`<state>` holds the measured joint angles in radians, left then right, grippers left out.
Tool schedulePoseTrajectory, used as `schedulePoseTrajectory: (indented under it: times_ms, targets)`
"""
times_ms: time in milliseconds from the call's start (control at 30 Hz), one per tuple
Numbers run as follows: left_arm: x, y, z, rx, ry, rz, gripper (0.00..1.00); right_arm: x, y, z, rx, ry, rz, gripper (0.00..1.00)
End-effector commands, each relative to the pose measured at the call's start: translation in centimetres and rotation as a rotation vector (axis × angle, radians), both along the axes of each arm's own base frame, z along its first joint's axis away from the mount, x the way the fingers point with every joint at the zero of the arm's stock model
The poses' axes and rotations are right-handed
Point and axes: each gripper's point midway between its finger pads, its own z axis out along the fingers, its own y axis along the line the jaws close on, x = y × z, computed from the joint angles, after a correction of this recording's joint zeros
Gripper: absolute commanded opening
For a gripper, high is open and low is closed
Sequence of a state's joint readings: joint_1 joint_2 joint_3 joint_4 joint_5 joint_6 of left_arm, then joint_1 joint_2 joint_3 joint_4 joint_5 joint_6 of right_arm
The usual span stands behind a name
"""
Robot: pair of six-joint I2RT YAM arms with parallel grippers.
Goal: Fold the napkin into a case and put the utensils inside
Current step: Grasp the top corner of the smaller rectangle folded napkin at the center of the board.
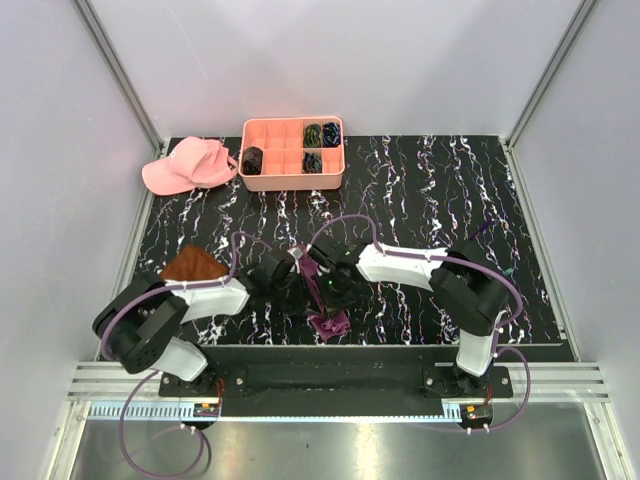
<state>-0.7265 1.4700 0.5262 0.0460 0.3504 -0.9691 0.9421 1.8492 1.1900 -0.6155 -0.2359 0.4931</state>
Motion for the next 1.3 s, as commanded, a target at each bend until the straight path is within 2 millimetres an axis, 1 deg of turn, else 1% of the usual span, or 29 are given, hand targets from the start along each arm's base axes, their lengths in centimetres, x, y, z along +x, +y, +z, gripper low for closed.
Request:
schedulePoseTrajectory:
  times_ms: [0,67,100,233,300,333,400,533,700,800,833,900,933,1000,1033,1067,1100,1133,1167,1200,1233,1267]
  targets:
    - [0.6,0.6,1.7,0.001,-0.080,0.023,0.09,0.3,1.2,-0.3,0.073,0.024,-0.044,0.04]
    - [0.5,1.1,2.0,0.020,-0.086,0.032,0.09,0.2,1.2,-0.6,0.074,0.027,-0.049,0.04]
    - [0.4,1.3,2.5,0.017,-0.093,0.035,0.10,0.2,1.1,-0.7,0.073,0.028,-0.052,0.04]
    - [0.4,2.5,2.4,0.063,-0.115,0.056,0.11,0.4,0.8,-0.6,0.078,0.024,-0.061,0.04]
    - [0.2,2.5,1.7,0.075,-0.099,0.046,0.09,0.5,0.9,-0.1,0.091,0.020,-0.064,0.05]
    - [0.2,2.3,1.6,0.066,-0.094,0.041,0.06,0.5,0.9,0.1,0.094,0.019,-0.062,0.05]
    - [0.3,2.2,0.8,0.079,-0.080,0.044,0.05,0.5,1.1,0.8,0.111,0.012,-0.064,0.07]
    - [0.4,2.5,-0.7,0.110,-0.070,0.049,0.01,0.4,1.2,1.8,0.127,0.018,-0.071,0.08]
    - [0.2,2.5,-1.6,0.119,-0.059,0.057,0.00,0.1,2.0,3.0,0.169,0.041,-0.075,0.08]
    - [-0.1,2.6,-1.7,0.121,-0.050,0.062,0.00,-0.1,2.5,2.9,0.185,0.066,-0.068,0.09]
    - [0.2,2.2,-1.3,0.100,-0.068,0.066,0.00,-0.1,2.7,2.3,0.183,0.075,-0.067,0.09]
    - [0.1,2.2,-1.2,0.097,-0.073,0.069,0.00,-0.4,2.7,1.5,0.180,0.096,-0.064,0.09]
    - [0.2,2.2,-0.8,0.088,-0.083,0.072,0.00,-0.4,2.9,0.7,0.179,0.104,-0.064,0.09]
    - [0.2,2.2,-0.4,0.085,-0.089,0.074,0.00,-0.4,2.9,0.0,0.172,0.109,-0.063,0.10]
    - [0.0,2.6,-0.3,0.103,-0.087,0.074,0.00,-0.4,2.7,-0.6,0.162,0.112,-0.064,0.12]
    - [0.0,2.9,-0.1,0.116,-0.098,0.067,0.00,-0.4,2.7,-0.7,0.161,0.112,-0.067,0.15]
    - [0.3,3.1,0.2,0.125,-0.114,0.076,0.04,-0.5,2.5,-1.0,0.156,0.114,-0.068,0.17]
    - [0.3,3.4,1.0,0.123,-0.134,0.076,0.07,-0.5,2.5,-0.8,0.158,0.109,-0.069,0.19]
    - [0.4,3.7,1.4,0.128,-0.143,0.081,0.11,-0.5,2.4,-0.8,0.157,0.107,-0.072,0.22]
    - [1.1,4.0,2.0,0.128,-0.158,0.099,0.13,-0.6,2.1,-1.1,0.146,0.103,-0.074,0.23]
    - [1.2,4.4,2.6,0.130,-0.166,0.101,0.18,-0.5,2.1,-0.7,0.155,0.094,-0.074,0.25]
    - [1.9,4.9,3.0,0.123,-0.172,0.125,0.18,-0.4,2.0,-0.6,0.155,0.089,-0.075,0.27]
